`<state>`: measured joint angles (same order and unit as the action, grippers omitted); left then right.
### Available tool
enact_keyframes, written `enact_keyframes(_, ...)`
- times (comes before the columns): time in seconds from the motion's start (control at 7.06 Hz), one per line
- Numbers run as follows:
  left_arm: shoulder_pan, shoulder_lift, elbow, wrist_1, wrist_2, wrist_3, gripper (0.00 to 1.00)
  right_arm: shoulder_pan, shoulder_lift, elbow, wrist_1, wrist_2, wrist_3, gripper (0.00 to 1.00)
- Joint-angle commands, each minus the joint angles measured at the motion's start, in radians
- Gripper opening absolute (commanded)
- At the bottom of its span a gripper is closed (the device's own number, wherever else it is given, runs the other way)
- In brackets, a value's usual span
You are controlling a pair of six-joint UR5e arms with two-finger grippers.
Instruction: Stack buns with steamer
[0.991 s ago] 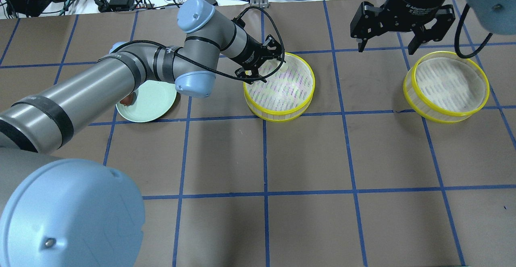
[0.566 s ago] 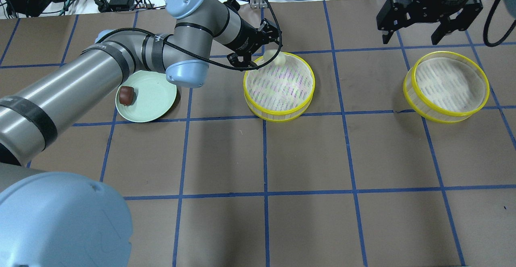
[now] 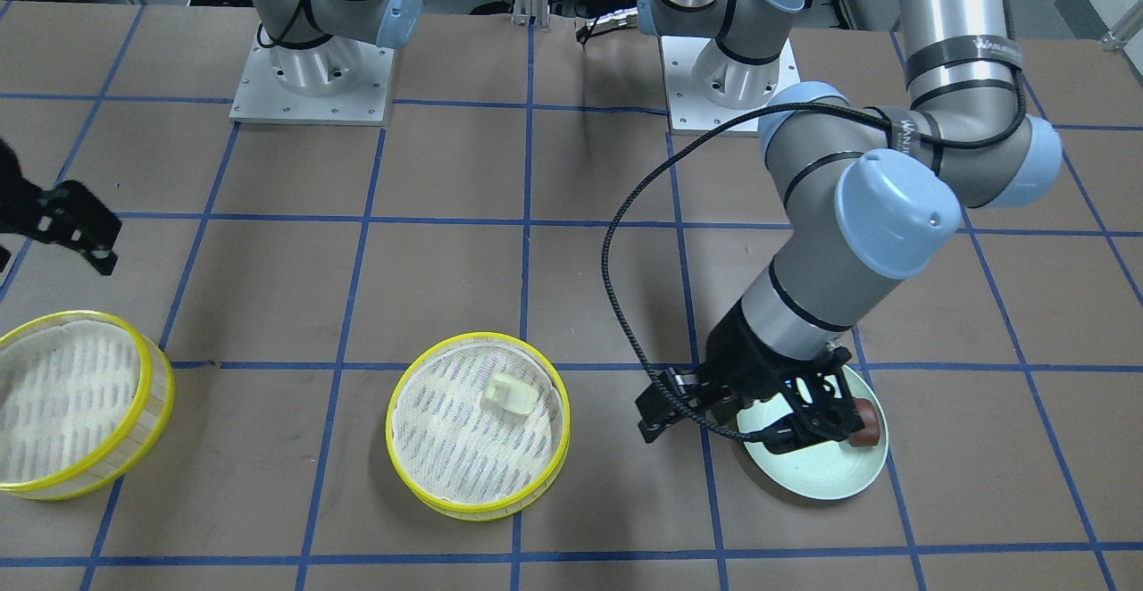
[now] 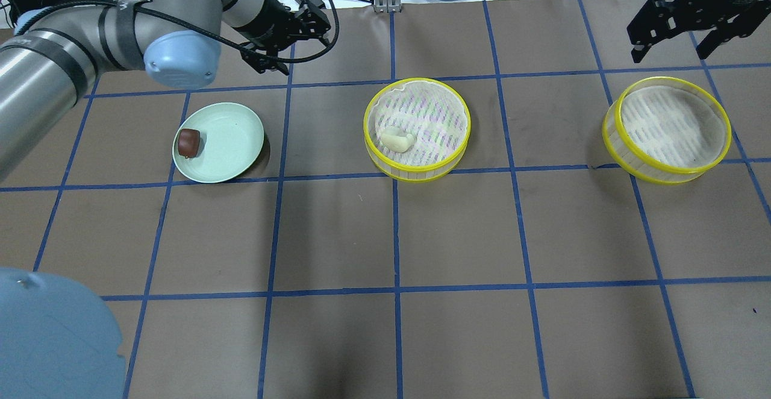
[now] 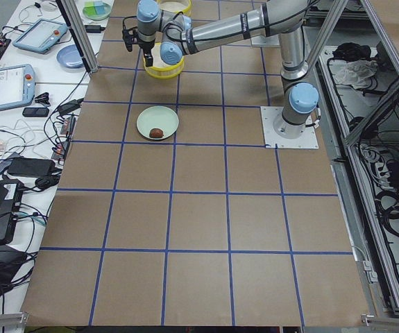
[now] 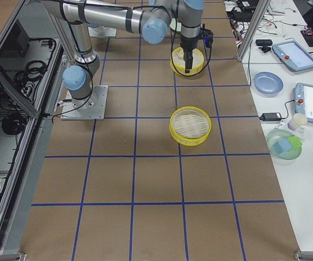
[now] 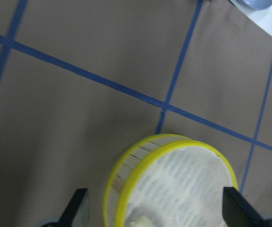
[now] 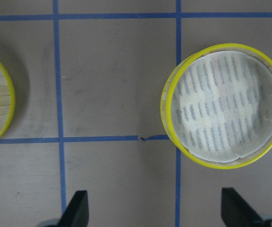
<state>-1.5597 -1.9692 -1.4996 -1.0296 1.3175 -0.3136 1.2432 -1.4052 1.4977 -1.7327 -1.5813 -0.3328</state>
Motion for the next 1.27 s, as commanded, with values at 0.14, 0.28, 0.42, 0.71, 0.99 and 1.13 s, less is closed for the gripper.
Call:
enact_keyframes(0.14,0.134,-0.008,-0.036,-0.06,0.277,0.404,1.0,-0.186,0.277,-0.02,-0.236,0.009,-0.28,0.99)
enact_keyframes(0.28,0.16,-0.02,-0.072,-0.049,0.317,0.489,1.0,-0.217,0.332,-0.024,-0.325,0.007,-0.358,0.99)
enact_keyframes(0.42,0.177,-0.034,-0.108,-0.012,0.321,0.492,1.0,-0.263,0.356,-0.024,-0.333,0.007,-0.397,0.99)
enact_keyframes(0.71,0.188,-0.095,-0.126,0.046,0.362,0.492,1.0,-0.271,0.402,-0.022,-0.358,-0.011,-0.413,0.89)
enact_keyframes(0.99,0.188,-0.131,-0.129,0.062,0.365,0.492,1.0,-0.272,0.422,-0.019,-0.357,-0.04,-0.442,0.67)
enact_keyframes(1.13,0.19,-0.145,-0.129,0.077,0.409,0.496,1.0,-0.272,0.422,-0.011,-0.358,-0.039,-0.44,0.66)
